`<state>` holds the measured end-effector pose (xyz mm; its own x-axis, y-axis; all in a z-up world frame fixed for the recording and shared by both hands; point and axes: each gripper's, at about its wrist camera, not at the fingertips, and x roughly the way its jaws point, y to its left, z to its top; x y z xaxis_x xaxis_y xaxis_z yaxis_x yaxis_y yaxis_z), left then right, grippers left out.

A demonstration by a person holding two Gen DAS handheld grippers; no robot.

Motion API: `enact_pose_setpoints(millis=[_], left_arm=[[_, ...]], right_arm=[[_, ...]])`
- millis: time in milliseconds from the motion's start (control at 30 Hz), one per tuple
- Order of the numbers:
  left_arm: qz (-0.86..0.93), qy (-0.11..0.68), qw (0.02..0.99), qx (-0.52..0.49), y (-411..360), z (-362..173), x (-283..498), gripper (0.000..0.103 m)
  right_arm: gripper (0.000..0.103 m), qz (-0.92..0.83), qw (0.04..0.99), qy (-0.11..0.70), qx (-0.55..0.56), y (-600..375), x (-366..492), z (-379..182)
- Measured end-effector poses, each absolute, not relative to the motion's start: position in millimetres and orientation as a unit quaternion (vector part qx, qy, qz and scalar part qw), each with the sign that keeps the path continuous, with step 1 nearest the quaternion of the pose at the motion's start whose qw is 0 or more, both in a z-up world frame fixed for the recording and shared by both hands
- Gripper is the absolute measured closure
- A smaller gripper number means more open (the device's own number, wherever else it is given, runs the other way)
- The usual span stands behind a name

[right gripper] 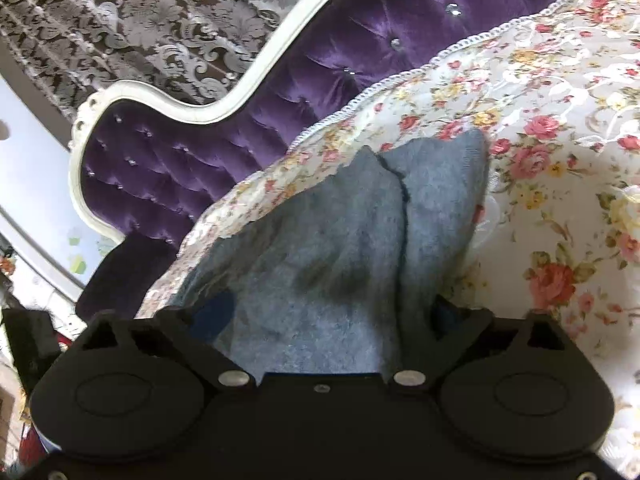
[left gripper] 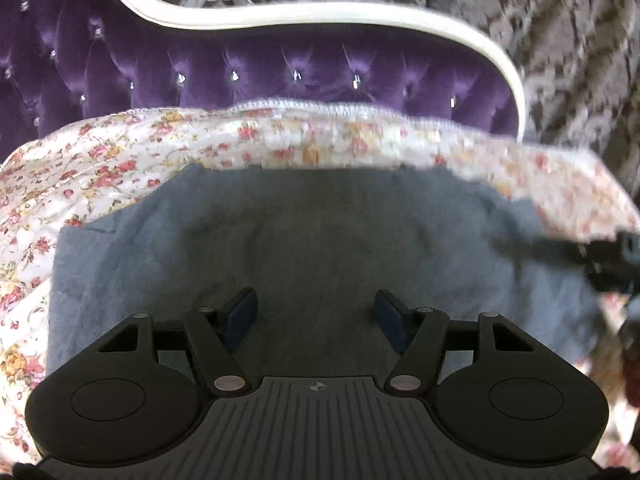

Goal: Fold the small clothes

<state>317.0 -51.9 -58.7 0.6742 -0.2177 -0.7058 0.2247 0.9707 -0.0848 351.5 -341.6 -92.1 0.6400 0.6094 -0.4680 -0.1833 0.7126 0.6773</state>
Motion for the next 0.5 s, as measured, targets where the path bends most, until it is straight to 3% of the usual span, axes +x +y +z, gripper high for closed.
enact_pose_setpoints(millis=[33, 67, 100, 500], left_arm=[[-0.126, 0.399, 0.908, 0.003, -52.1, -64.4, 321.3, 0.039], [-0.128, 0.392, 0.911, 0.009, -52.7, -66.2, 321.9, 0.039], [-0.129, 0.392, 0.911, 0.013, -53.0, -65.5, 323.6, 0.039], [-0.103, 0.341, 0.934, -0.028, 24.8, -20.2, 279.8, 0.039]], right_arm=[[0.041, 0.223, 0.855, 0.36, 0.3, -341.6, 351.4, -92.3], [0.05, 0.212, 0.855, 0.366, 0.3, -341.2, 351.7, -92.8], [0.066, 0.202, 0.854, 0.375, 0.298, -340.3, 352.6, -94.0], [0.071, 0.164, 0.895, 0.371, 0.188, -294.2, 348.7, -34.6]])
